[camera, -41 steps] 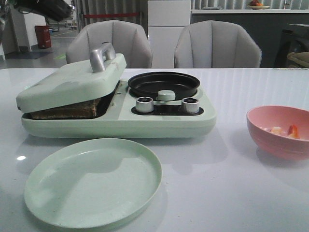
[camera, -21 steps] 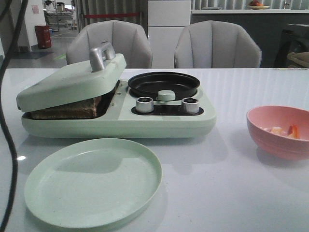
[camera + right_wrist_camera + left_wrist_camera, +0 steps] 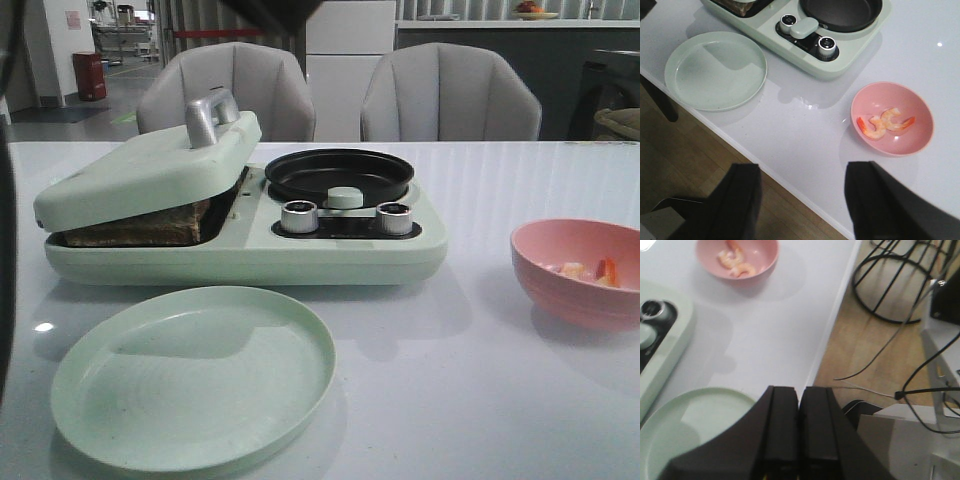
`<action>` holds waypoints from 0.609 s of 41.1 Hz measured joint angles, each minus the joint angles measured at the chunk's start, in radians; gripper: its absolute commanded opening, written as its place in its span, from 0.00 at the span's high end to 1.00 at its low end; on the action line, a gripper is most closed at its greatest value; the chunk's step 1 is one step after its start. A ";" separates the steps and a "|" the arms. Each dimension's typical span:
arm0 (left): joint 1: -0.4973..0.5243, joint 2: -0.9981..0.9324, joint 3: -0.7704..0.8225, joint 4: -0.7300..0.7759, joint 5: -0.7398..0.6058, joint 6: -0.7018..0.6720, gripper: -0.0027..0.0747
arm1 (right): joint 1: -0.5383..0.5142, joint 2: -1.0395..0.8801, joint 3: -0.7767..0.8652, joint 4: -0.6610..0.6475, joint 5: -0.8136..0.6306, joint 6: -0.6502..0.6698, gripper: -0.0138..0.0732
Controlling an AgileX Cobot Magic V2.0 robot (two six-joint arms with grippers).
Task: Make breakfast with bread and shrimp
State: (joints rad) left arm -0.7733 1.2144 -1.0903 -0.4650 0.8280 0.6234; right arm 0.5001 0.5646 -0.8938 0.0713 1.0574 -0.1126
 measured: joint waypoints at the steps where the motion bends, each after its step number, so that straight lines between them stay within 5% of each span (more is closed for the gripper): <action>1: 0.000 -0.012 0.010 0.032 -0.007 -0.033 0.83 | 0.000 0.000 0.000 0.000 0.000 0.000 0.29; 16: 0.000 -0.286 0.158 0.490 -0.043 -0.651 0.83 | 0.000 0.000 0.000 0.000 0.000 0.000 0.29; 25: 0.000 -0.454 0.256 0.527 -0.043 -0.754 0.83 | 0.000 0.000 0.000 0.000 0.000 0.000 0.29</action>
State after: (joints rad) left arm -0.7730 0.7608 -0.8347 0.0620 0.7852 -0.1304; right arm 0.5001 0.5646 -0.8938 0.0713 1.0574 -0.1126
